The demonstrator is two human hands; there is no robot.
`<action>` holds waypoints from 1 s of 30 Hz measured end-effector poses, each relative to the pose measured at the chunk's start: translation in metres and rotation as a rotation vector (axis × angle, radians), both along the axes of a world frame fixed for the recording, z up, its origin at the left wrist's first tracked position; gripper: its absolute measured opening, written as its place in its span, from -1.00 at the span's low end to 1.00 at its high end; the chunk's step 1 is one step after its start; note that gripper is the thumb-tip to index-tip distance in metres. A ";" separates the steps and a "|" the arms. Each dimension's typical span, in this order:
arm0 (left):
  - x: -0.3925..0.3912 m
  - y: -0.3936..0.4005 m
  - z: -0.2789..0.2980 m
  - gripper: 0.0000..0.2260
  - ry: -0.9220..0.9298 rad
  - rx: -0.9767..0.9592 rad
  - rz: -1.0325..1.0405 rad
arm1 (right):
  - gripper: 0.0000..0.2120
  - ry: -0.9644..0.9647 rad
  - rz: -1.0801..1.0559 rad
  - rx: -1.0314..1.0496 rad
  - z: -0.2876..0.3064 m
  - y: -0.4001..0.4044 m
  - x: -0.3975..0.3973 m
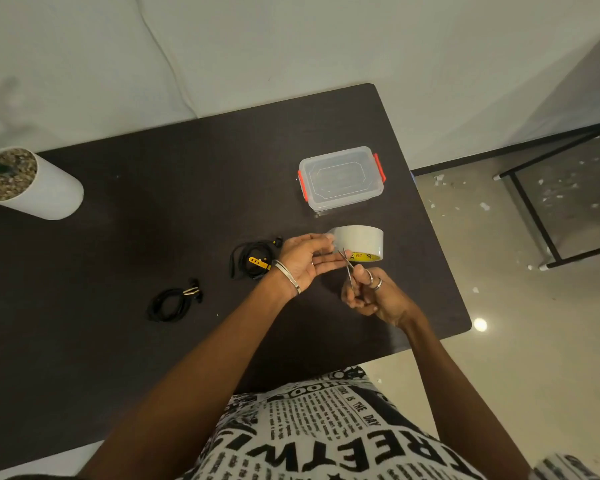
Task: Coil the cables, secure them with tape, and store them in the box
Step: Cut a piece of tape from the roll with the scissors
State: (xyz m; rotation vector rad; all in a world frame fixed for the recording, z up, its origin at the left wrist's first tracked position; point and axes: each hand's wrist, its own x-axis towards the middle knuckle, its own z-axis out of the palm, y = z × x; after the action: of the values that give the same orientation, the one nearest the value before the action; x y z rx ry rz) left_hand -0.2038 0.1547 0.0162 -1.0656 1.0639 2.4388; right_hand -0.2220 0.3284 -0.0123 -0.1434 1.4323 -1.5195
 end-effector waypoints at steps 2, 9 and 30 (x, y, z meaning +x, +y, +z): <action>0.001 0.001 -0.001 -0.91 0.004 0.003 -0.007 | -0.37 -0.002 0.003 0.009 0.001 -0.004 -0.002; 0.003 0.004 -0.003 -0.91 -0.008 -0.031 0.003 | -0.36 -0.020 -0.032 0.025 -0.001 -0.011 -0.007; 0.002 0.005 -0.008 -0.95 -0.071 -0.101 -0.043 | -0.68 -0.009 -0.111 0.065 -0.002 -0.002 -0.002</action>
State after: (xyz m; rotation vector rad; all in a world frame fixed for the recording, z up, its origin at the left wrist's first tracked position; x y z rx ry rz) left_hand -0.2017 0.1593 0.0086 -1.1389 1.1853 2.3178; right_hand -0.2239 0.3263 -0.0140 -0.0177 1.5017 -1.5588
